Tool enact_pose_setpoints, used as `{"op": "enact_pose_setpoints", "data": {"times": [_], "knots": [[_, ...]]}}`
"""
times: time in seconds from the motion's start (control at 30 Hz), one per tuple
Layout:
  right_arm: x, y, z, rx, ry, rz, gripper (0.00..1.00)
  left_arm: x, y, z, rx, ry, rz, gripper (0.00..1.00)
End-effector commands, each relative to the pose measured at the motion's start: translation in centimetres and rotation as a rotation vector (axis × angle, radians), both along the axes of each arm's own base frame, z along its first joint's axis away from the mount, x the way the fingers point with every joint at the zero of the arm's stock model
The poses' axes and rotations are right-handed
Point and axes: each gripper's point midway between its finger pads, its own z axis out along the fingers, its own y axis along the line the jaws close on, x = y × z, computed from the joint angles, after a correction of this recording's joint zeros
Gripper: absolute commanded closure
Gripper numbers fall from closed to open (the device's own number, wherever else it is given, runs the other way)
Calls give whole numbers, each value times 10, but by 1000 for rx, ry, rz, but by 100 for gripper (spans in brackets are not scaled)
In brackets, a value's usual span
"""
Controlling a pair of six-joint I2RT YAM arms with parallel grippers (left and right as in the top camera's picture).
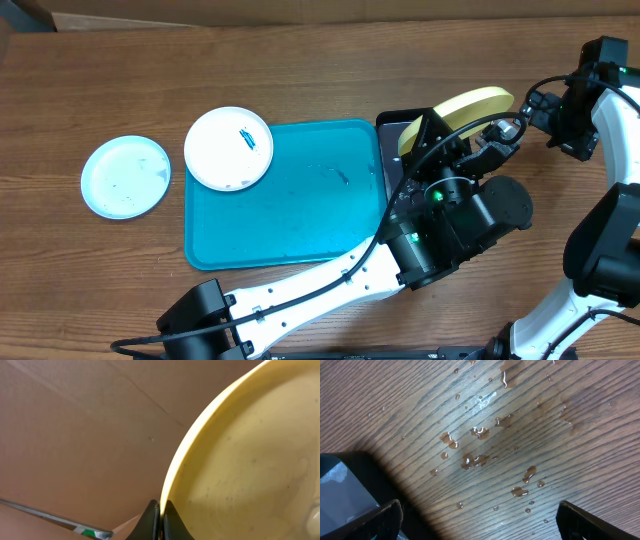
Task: Clean dirty plates on tray and stack at the side
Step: 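Lift the yellow plate with the left gripper and tilt it over the black tray, then swing the yellow plate left and set it on the blue plate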
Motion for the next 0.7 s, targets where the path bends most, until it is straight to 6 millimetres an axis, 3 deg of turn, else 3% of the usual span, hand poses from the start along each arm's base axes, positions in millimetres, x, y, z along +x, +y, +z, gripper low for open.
{"op": "enact_pose_setpoints", "data": {"times": [0.0, 0.33, 0.37, 0.43, 0.5, 0.67], "knots": [[1, -2, 6, -5, -15, -7, 0, -1, 2, 8, -87, -22, 29, 96], [1, -2, 6, -5, -15, -7, 0, -5, -10, -27, -148, 97, -57, 96], [1, -2, 6, -5, -15, -7, 0, -5, -7, -26, -139, 92, -44, 96], [1, -2, 6, -5, -15, -7, 0, 4, 20, -10, -159, 4, 102, 96], [1, -2, 6, -5, -15, -7, 0, 10, 27, -8, -226, -16, 134, 96], [1, -2, 6, -5, -15, -7, 0, 6, 1, -41, -248, 148, -26, 96]]}}
